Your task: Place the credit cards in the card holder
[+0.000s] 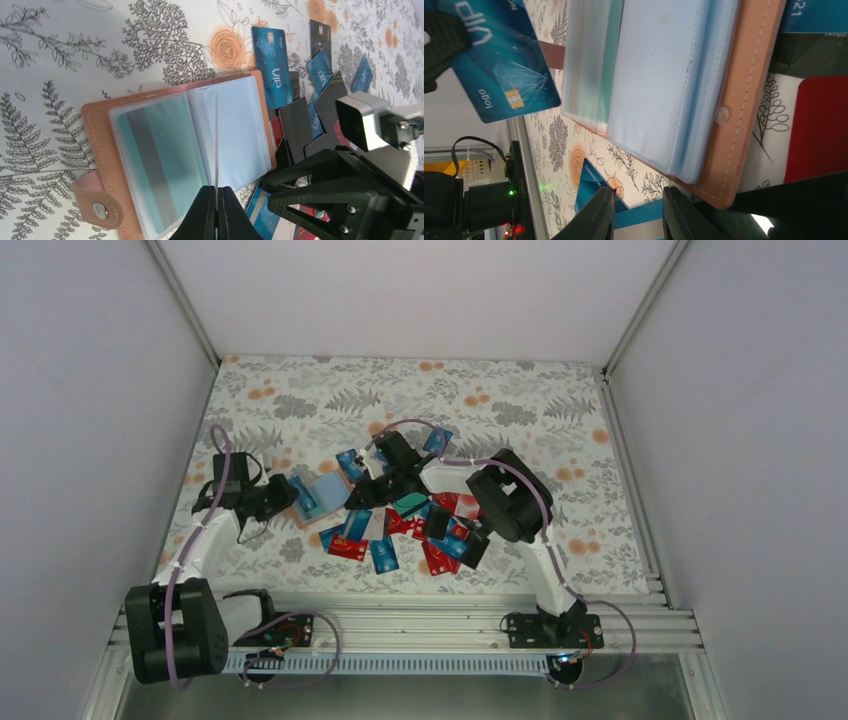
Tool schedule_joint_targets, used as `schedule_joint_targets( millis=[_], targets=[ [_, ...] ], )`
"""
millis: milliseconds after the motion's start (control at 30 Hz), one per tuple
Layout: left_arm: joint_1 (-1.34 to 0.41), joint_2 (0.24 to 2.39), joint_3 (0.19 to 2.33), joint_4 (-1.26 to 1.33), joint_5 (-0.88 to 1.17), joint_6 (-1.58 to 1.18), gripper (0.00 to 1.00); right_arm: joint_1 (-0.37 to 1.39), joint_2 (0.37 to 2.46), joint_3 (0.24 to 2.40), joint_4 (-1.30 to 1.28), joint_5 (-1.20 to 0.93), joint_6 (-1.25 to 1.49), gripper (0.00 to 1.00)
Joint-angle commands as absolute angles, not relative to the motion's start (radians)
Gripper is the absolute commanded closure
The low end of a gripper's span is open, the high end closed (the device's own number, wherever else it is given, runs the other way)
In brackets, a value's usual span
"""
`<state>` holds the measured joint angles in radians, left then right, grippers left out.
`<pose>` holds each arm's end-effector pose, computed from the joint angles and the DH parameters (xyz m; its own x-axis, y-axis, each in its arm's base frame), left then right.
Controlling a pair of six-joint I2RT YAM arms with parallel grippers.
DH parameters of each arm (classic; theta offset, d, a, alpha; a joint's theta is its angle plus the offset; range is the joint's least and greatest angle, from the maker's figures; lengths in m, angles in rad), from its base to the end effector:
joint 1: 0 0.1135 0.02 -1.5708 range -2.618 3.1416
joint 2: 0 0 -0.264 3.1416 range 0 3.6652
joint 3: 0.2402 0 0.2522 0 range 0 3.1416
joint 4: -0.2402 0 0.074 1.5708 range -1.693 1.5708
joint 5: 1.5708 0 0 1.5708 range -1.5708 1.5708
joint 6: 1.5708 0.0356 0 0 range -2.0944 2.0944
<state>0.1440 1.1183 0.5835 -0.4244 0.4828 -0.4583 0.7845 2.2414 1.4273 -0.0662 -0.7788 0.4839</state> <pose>0.2067 0.0133 0.1913 -0.7871 -0.5101 -0.3468 -0.2359 0.7684 -0.5949 0.3073 0.3421 0.1068 -0.8642 -0.3948 -0.3119 -0.4715 0.4195 0.7757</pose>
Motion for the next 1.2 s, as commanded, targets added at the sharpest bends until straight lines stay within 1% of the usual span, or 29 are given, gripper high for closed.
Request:
schedule_joint_targets(
  millis=[0,300,400,833,1167],
  targets=[
    [0.147,1.100,0.543,-0.348,0.494,-0.513,0.98,0.776,2.180,1.422,-0.086,-0.811,0.455,0.73],
    [0.141,1.108,0.471,-0.220,0.537,-0.590,0.98,0.730,2.165,1.465,-0.072,-0.836,0.490,0.72],
    [0.139,1.109,0.466,-0.211,0.512,-0.589,0.98,0.712,2.189,1.502,-0.066,-0.845,0.506,0.72],
    [0.138,1.150,0.427,-0.119,0.516,-0.611,0.97,0.680,2.326,1.679,-0.097,-0.889,0.521,0.71],
    [0.138,1.183,0.399,-0.057,0.538,-0.627,0.98,0.675,2.395,1.713,-0.096,-0.903,0.523,0.72]
  ],
)
